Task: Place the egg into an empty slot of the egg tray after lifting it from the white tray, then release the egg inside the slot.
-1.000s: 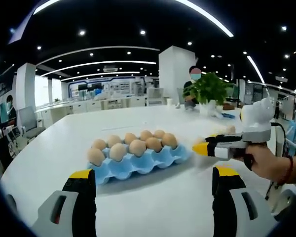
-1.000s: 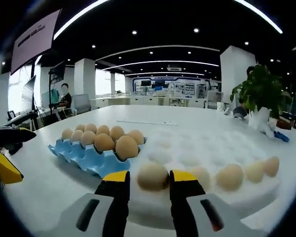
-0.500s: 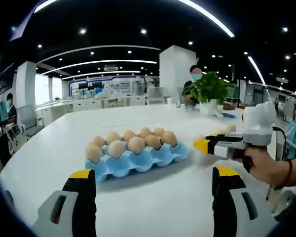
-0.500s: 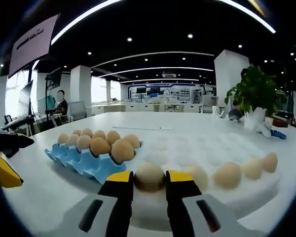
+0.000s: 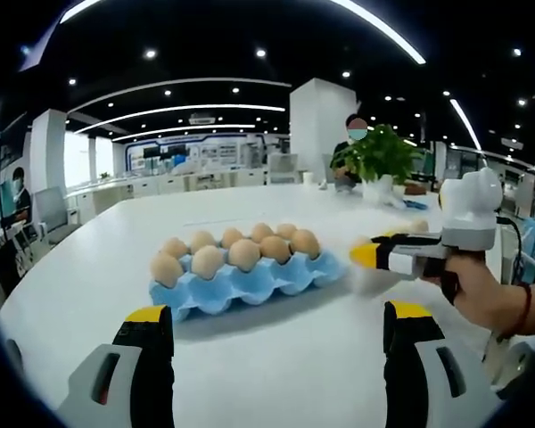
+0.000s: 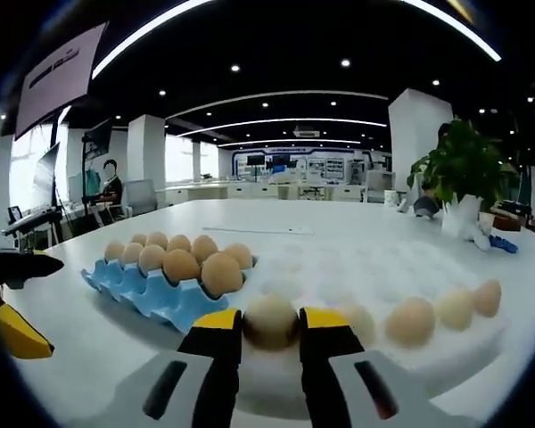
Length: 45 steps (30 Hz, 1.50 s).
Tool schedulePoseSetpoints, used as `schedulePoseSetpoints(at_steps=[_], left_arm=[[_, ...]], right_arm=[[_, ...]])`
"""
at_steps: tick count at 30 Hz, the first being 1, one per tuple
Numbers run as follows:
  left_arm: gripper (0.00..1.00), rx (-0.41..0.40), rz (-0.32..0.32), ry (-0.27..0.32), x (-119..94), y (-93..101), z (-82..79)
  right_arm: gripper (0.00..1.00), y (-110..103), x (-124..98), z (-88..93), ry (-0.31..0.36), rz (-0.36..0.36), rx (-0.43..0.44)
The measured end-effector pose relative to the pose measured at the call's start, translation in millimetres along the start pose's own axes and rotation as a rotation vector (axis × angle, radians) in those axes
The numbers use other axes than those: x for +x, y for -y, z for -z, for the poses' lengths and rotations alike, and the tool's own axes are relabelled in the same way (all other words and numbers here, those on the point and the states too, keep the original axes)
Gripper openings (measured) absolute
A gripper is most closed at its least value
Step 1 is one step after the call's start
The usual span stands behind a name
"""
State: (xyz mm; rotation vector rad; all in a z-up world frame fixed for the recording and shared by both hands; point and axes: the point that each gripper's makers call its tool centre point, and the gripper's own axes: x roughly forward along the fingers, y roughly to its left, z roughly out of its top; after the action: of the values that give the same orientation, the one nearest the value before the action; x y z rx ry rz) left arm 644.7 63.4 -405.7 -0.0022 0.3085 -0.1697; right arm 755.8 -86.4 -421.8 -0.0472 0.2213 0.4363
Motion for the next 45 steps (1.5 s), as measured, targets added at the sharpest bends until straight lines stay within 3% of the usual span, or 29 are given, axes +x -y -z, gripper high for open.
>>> schedulePoseSetpoints(at_steps=[17, 26, 45], left_arm=[[1.00, 0.008, -0.009, 0.008, -4, -5.2, -2.7], [1.00, 0.012, -0.010, 0.010, -6, -8.7, -2.2], [1.00, 0.004, -0.019, 0.011, -17, -16.4, 0.5]], right_arm=[[0.26, -28, -2, -33.8, 0.064, -0.081, -0.045], [0.26, -49, 2, -37.4, 0.060, -0.154, -0.046], [0.26, -125, 13, -46.4, 0.062, -0.373, -0.093]])
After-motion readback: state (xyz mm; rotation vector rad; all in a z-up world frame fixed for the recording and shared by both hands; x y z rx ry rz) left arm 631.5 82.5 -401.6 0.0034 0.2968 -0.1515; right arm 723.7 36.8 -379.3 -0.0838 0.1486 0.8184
